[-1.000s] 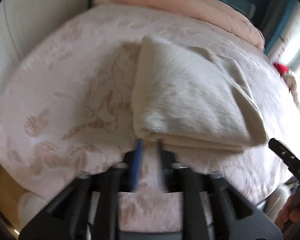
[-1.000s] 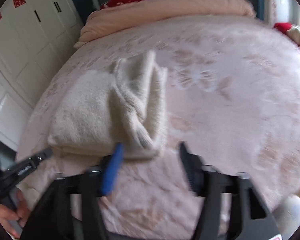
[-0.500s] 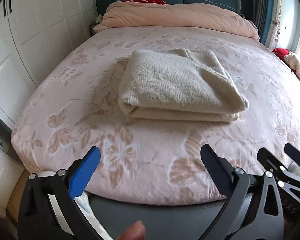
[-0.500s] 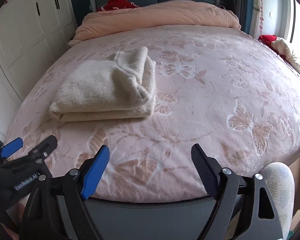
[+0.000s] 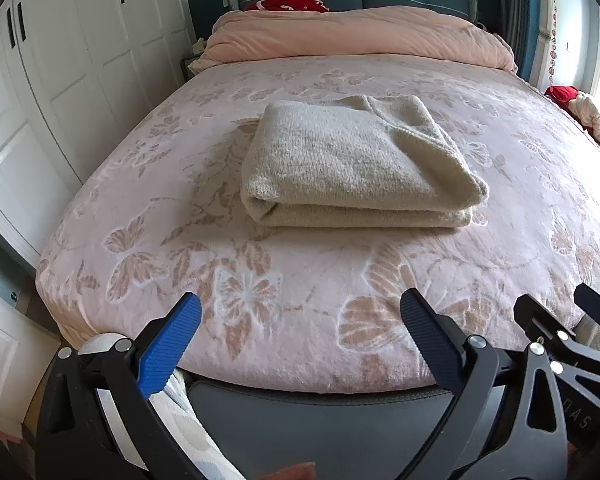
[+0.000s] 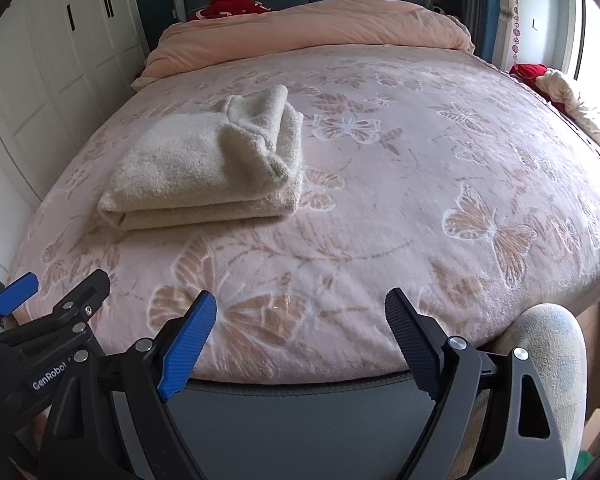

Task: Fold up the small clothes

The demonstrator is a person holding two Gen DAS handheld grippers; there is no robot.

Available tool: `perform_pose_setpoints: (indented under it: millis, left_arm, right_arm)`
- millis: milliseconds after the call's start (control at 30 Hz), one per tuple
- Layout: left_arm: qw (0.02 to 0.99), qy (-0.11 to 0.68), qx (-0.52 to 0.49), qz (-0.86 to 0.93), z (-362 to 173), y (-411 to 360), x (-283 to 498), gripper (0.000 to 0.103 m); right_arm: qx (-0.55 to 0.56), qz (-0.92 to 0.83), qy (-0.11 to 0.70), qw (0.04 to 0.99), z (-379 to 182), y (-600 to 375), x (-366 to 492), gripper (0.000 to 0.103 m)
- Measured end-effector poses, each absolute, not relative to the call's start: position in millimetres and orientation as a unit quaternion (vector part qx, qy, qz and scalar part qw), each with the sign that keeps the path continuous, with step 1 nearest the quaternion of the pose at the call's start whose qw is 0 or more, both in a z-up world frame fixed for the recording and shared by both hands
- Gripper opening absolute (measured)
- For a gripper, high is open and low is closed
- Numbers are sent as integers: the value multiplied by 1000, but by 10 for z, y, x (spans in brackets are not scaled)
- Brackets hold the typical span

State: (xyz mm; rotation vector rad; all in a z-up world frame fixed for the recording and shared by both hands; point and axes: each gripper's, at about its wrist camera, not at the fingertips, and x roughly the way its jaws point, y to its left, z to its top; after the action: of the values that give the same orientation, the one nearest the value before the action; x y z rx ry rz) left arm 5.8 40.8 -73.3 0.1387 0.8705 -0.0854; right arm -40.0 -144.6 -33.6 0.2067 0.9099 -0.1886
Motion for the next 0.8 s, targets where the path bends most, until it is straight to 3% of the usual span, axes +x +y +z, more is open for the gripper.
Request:
perform_pose_setpoints:
  millis: [800]
  left_arm:
    - [905, 418, 74, -33, -713, 380, 37, 94]
  right_arm:
    - [101, -92, 439, 888, -328, -1409, -385, 84]
